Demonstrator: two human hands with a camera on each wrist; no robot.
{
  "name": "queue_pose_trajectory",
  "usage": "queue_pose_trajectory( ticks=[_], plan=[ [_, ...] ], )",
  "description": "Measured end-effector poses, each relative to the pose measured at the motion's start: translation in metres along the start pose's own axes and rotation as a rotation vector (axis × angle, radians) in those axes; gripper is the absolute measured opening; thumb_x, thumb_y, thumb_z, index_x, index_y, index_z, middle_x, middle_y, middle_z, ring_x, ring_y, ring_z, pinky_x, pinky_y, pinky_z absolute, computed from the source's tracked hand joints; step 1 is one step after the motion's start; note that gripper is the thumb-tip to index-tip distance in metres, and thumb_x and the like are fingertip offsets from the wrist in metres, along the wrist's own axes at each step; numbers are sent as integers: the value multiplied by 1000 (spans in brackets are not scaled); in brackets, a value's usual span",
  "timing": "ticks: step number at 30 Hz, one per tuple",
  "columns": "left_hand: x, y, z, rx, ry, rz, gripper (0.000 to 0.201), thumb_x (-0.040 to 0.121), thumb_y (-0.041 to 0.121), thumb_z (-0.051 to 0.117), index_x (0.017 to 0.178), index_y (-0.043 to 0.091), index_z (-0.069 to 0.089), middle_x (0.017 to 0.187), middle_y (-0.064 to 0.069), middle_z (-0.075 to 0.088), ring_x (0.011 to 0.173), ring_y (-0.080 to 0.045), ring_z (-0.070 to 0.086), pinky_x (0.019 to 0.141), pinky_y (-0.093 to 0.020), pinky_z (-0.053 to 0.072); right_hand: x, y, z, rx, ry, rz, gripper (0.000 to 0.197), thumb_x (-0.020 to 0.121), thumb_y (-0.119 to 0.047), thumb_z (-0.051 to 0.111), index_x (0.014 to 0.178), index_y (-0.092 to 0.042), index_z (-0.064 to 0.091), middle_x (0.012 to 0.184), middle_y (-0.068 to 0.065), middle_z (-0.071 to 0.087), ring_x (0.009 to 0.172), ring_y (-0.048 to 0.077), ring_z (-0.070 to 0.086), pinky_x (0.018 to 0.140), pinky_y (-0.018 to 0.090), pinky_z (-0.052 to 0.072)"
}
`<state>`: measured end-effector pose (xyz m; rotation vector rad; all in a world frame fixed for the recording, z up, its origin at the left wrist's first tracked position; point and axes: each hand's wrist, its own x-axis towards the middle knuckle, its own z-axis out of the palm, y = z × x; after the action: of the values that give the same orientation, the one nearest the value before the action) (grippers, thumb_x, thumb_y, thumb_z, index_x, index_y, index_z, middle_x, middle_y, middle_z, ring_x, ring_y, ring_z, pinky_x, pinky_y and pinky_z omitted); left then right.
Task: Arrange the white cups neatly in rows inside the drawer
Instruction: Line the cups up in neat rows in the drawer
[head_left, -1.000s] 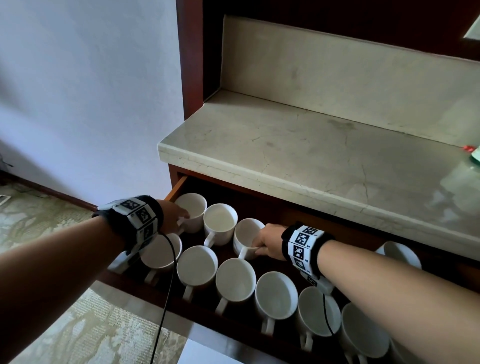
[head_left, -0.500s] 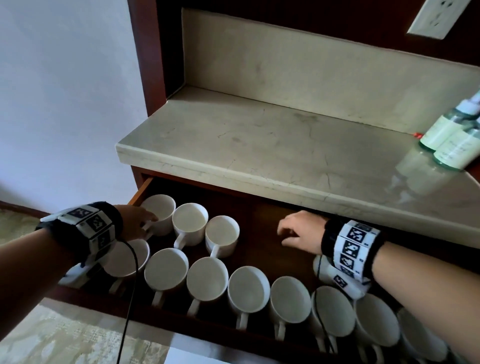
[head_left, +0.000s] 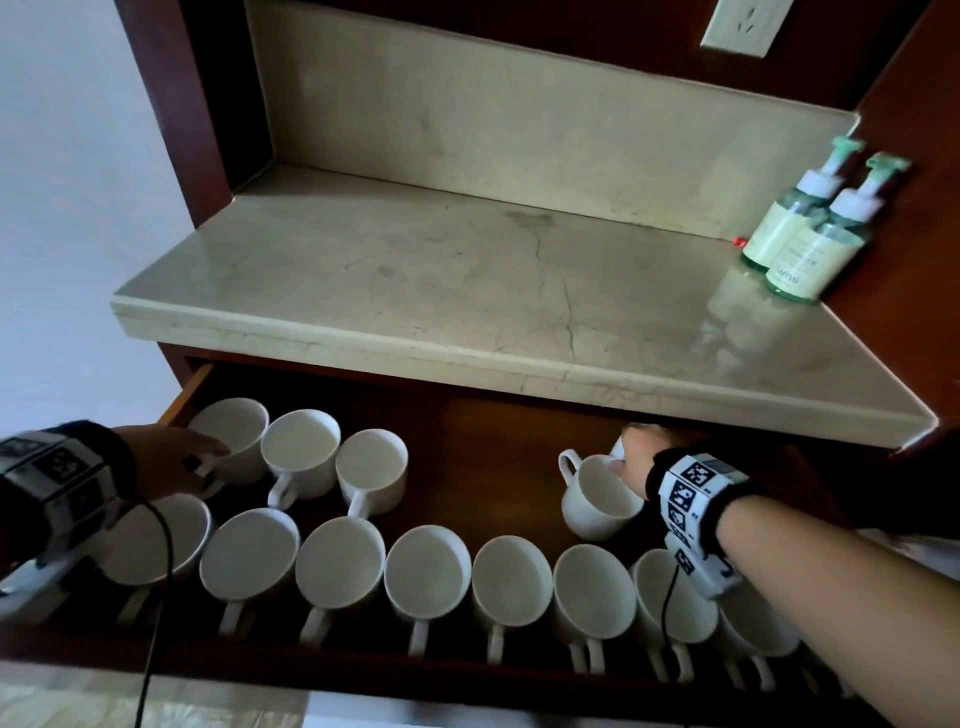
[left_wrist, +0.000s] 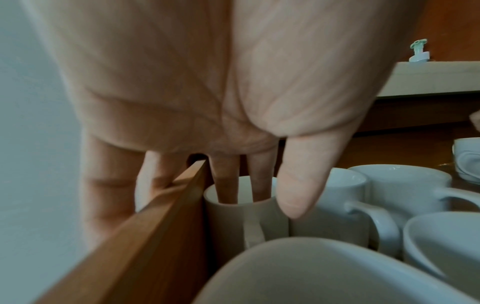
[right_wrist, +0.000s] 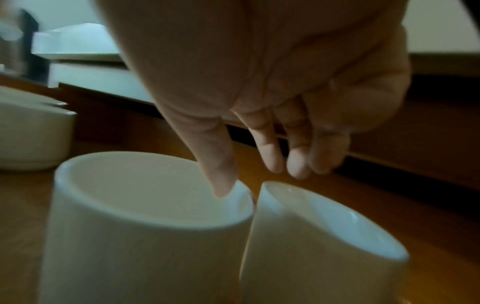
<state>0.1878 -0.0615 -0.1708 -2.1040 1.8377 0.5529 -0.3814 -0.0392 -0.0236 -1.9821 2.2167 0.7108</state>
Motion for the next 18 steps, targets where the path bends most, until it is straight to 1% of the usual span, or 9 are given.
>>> queue_pose_trajectory(
  ticks=[2,4,6,8,10,12,13,15,18],
  plan=[
    [-45,29,-24,6,-14,9,58,77,38,67,132,35,51,134,3,56,118,-17,56,100,-27,43,-2,-7,-1,-58,55,39,43,93,-29,53,133,-11,46,128,10,56,118,28,55,89,37,48],
    [-94,63,-50,9,-37,14,56,84,30,63,137,29,46,140,0,50,125,-16,51,103,-25,39,-6,-16,0,-55,90,1,41,94,-33,49,129,-12,48,123,10,57,113,29,56,81,37,46],
    [-122,81,-64,41,-65,15,54,90,26,58,141,24,40,145,1,44,130,-15,46,105,-22,33,-12,-26,5,54,63,-87,41,95,-47,43,97,-9,60,98,9,63,92,25,62,67,31,42],
    [-134,91,-69,26,-50,18,53,94,27,52,143,22,34,147,4,40,134,-12,41,105,-18,28,-15,-36,10,134,-15,-105,49,91,-56,46,67,-13,48,74,4,52,68,20,54,56,27,38],
    [-135,91,-69,-35,-43,18,52,95,24,51,144,20,33,148,2,40,134,-13,41,99,-14,29,-10,-45,9,156,-28,-99,47,90,-48,54,60,-17,37,70,1,43,69,19,49,55,26,35],
    [-134,88,-67,-47,-33,21,55,94,24,53,144,21,33,148,0,41,134,-14,41,101,-16,29,-4,-55,4,174,-8,-94,42,92,-32,57,59,-15,37,66,0,39,77,21,49,52,24,34],
    [-134,89,-68,-45,-21,23,56,93,27,53,145,23,33,148,1,41,135,-14,41,105,-18,28,-1,-58,2,159,-3,-96,38,91,-26,56,60,-13,40,65,0,40,78,22,50,54,23,37],
    [-134,87,-66,-26,-17,32,55,93,27,54,144,23,34,147,1,42,134,-14,42,107,-18,27,0,-69,-2,76,-32,-105,25,88,-19,57,66,-9,51,68,1,45,79,22,55,65,27,45],
    [-134,88,-66,-18,-25,40,54,93,25,54,144,22,36,145,0,44,132,-15,44,106,-18,27,-3,-82,-10,-112,-113,-127,15,85,-19,64,75,-10,57,81,3,53,91,19,61,78,26,48]
  ],
)
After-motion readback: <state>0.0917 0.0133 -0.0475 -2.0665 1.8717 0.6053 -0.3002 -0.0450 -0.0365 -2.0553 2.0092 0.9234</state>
